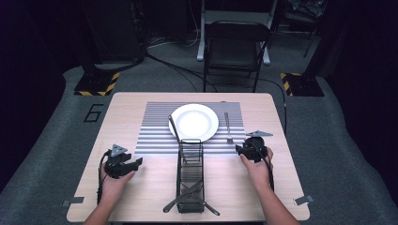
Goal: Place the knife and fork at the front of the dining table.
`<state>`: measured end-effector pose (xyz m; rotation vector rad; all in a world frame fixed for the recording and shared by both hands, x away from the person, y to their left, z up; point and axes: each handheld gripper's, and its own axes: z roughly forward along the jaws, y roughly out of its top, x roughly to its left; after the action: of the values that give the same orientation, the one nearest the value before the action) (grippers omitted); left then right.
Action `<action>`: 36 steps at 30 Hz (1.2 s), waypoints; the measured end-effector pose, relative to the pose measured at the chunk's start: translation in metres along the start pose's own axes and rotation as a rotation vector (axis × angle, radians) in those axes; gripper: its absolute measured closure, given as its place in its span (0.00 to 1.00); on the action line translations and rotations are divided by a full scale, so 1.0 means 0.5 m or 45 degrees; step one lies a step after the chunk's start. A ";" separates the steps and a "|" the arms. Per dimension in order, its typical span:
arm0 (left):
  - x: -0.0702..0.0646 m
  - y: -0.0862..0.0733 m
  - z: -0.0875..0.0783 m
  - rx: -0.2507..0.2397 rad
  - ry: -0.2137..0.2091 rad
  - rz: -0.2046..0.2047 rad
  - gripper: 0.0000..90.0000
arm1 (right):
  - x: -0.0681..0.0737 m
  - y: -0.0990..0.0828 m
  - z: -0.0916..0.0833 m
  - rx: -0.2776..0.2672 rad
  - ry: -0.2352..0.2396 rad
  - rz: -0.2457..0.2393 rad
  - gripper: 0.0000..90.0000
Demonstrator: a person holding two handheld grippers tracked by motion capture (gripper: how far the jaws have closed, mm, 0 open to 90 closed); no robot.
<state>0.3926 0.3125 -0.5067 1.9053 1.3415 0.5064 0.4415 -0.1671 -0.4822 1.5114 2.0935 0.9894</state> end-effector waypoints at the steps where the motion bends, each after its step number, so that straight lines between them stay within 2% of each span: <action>1: -0.002 0.003 -0.002 0.004 -0.015 0.000 0.50 | -0.001 -0.003 -0.002 -0.002 -0.002 -0.012 0.67; 5: -0.015 0.022 -0.019 0.000 -0.038 0.031 0.51 | 0.002 -0.015 -0.012 -0.017 -0.002 0.001 0.63; 9: -0.022 0.044 -0.034 -0.026 -0.068 0.002 0.54 | 0.007 -0.022 -0.023 -0.023 0.033 0.004 0.56; 12: -0.031 0.064 -0.042 -0.048 -0.094 -0.007 0.55 | 0.013 -0.023 -0.033 -0.037 0.031 -0.022 0.53; 15: -0.041 0.083 -0.050 -0.054 -0.121 -0.005 0.55 | 0.017 -0.025 -0.038 -0.043 0.014 -0.074 0.52; 17: -0.049 0.096 -0.052 -0.046 -0.120 0.013 0.55 | 0.016 -0.031 -0.037 -0.055 -0.001 -0.067 0.49; 20: -0.061 0.114 -0.056 -0.042 -0.131 0.035 0.55 | 0.014 -0.043 -0.028 -0.046 0.000 -0.047 0.50; 23: -0.073 0.130 -0.059 -0.049 -0.157 0.046 0.56 | 0.013 -0.048 -0.021 -0.016 0.006 -0.066 0.51; 26: -0.086 0.147 -0.063 -0.055 -0.185 0.080 0.58 | 0.013 -0.048 -0.025 -0.026 0.013 -0.071 0.52; 36: -0.119 0.189 -0.080 -0.080 -0.214 0.154 0.60 | 0.002 -0.051 -0.031 -0.047 0.001 -0.064 0.51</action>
<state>0.4028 0.2543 -0.4040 1.9391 1.0960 0.4325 0.4139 -0.1755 -0.4903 1.4336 2.0917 1.0044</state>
